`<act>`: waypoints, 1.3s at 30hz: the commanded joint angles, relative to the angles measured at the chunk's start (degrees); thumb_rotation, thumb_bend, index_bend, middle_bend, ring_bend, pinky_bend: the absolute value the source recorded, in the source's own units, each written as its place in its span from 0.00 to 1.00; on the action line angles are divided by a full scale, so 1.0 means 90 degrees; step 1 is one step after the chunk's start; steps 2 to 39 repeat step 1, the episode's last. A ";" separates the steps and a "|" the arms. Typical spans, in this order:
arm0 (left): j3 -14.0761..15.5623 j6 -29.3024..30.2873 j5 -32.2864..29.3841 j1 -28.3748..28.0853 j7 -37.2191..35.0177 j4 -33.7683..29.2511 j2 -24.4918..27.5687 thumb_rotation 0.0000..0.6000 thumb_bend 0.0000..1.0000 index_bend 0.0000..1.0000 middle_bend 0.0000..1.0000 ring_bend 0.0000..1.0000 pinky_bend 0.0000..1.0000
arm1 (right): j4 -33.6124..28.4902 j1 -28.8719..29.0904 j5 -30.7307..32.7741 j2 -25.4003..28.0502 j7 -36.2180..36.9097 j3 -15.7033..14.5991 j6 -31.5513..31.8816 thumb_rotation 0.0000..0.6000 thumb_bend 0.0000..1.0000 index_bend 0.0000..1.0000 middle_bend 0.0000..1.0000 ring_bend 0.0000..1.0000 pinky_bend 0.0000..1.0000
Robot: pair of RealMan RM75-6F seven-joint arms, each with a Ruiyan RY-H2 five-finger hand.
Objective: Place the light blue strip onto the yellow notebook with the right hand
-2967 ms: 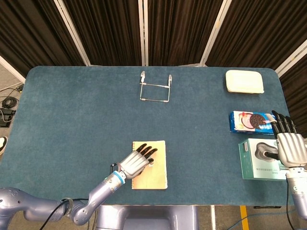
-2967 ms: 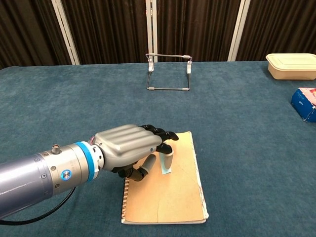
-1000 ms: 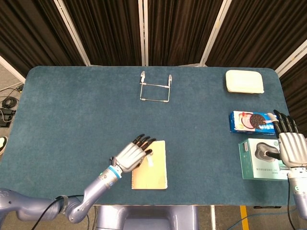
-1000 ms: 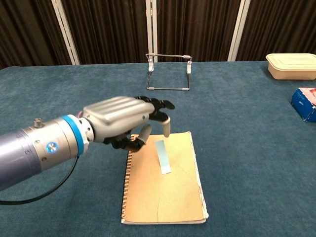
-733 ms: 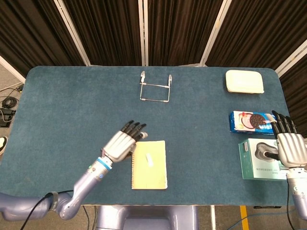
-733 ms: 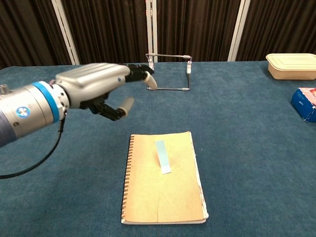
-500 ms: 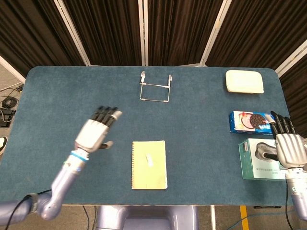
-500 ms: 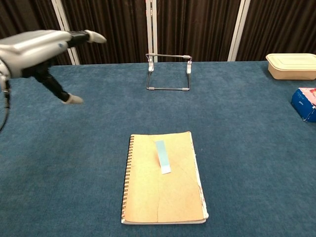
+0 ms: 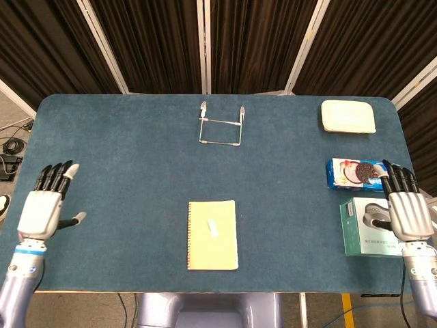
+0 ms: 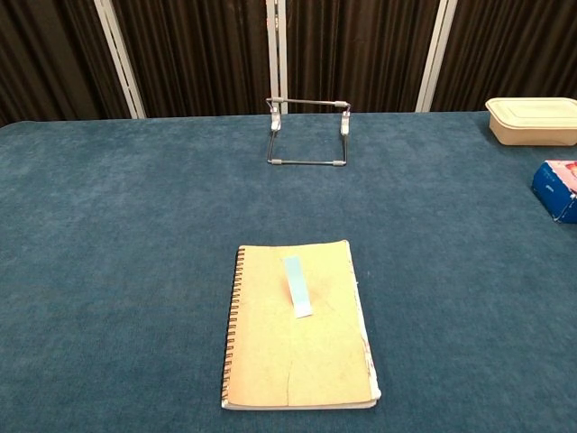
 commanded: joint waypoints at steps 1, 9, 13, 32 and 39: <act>0.0055 0.0072 0.0116 0.0138 -0.0180 0.0154 0.0040 1.00 0.00 0.00 0.00 0.00 0.00 | -0.0010 -0.0007 -0.0004 -0.0008 -0.0053 -0.0002 0.0018 1.00 0.00 0.00 0.00 0.00 0.00; 0.0055 0.0072 0.0116 0.0138 -0.0180 0.0154 0.0040 1.00 0.00 0.00 0.00 0.00 0.00 | -0.0010 -0.0007 -0.0004 -0.0008 -0.0053 -0.0002 0.0018 1.00 0.00 0.00 0.00 0.00 0.00; 0.0055 0.0072 0.0116 0.0138 -0.0180 0.0154 0.0040 1.00 0.00 0.00 0.00 0.00 0.00 | -0.0010 -0.0007 -0.0004 -0.0008 -0.0053 -0.0002 0.0018 1.00 0.00 0.00 0.00 0.00 0.00; 0.0055 0.0072 0.0116 0.0138 -0.0180 0.0154 0.0040 1.00 0.00 0.00 0.00 0.00 0.00 | -0.0010 -0.0007 -0.0004 -0.0008 -0.0053 -0.0002 0.0018 1.00 0.00 0.00 0.00 0.00 0.00; 0.0055 0.0072 0.0116 0.0138 -0.0180 0.0154 0.0040 1.00 0.00 0.00 0.00 0.00 0.00 | -0.0010 -0.0007 -0.0004 -0.0008 -0.0053 -0.0002 0.0018 1.00 0.00 0.00 0.00 0.00 0.00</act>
